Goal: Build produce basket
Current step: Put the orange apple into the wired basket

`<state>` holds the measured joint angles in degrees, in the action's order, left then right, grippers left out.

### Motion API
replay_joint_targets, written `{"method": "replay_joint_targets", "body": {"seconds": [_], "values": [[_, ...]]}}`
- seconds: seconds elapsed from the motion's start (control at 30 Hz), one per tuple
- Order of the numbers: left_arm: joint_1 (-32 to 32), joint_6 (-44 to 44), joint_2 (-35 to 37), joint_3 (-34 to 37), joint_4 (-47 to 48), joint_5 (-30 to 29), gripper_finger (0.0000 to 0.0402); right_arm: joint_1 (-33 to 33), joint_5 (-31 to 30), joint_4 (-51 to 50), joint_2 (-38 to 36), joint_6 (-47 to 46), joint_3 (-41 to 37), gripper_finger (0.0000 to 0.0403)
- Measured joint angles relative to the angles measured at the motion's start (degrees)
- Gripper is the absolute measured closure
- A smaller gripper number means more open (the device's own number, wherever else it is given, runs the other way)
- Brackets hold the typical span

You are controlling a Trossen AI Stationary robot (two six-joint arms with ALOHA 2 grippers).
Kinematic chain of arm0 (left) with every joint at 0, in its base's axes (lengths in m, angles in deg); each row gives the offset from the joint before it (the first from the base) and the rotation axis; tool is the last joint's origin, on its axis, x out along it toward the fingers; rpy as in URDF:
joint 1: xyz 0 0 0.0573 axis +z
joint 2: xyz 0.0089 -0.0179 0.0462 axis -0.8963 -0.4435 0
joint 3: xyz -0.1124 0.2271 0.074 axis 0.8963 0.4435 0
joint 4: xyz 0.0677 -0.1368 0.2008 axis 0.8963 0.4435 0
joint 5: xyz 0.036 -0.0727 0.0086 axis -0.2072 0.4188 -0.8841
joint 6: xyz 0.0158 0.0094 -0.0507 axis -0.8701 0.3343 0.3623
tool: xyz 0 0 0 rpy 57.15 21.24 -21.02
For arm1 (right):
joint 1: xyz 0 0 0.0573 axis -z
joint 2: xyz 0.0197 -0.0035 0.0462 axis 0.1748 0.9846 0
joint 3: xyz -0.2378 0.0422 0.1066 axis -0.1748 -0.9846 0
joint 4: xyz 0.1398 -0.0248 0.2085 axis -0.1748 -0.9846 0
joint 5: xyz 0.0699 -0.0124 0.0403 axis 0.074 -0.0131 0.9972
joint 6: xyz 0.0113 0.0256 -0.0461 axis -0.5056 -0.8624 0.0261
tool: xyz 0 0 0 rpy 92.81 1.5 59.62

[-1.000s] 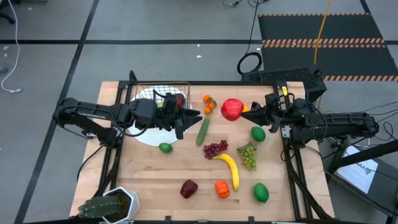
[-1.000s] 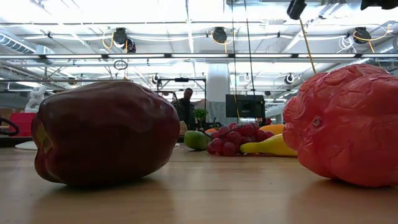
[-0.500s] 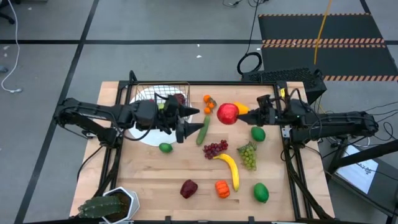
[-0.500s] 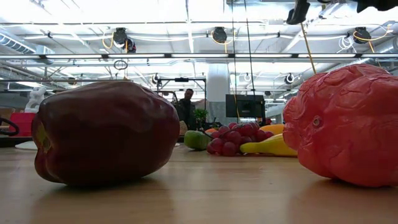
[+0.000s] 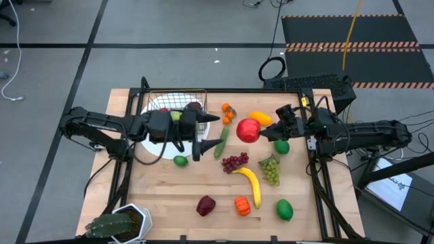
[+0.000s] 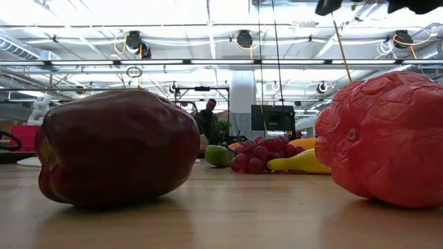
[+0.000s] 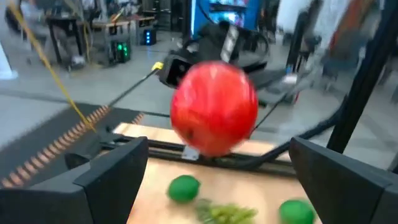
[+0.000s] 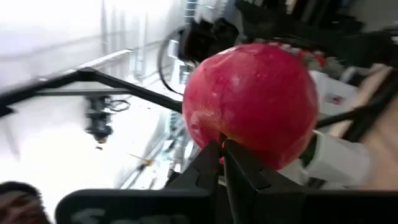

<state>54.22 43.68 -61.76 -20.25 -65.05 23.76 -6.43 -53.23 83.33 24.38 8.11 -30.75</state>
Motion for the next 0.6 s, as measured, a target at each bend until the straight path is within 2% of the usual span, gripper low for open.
{"method": "replay_joint_targets", "body": {"seconds": [0.3, 0.37, 0.6], "values": [[-1.47, -11.33, -3.21, -0.02, -11.51, -1.7, 0.0011, -0.01, 0.05, 13.92, 6.65, -3.53, 0.0, 0.0394], [-1.51, -13.05, -3.63, 0.06, -11.4, -2.01, 0.0011, -0.02, 0.07, 15.96, 8.45, -4.84, 0.0, 0.0394], [-1.46, -12.4, -5.2, 0.02, -12.18, -2.72, 0.0008, -0.02, 0.32, 23.39, 14.0, -7.18, 0.0, 0.0394]]}}
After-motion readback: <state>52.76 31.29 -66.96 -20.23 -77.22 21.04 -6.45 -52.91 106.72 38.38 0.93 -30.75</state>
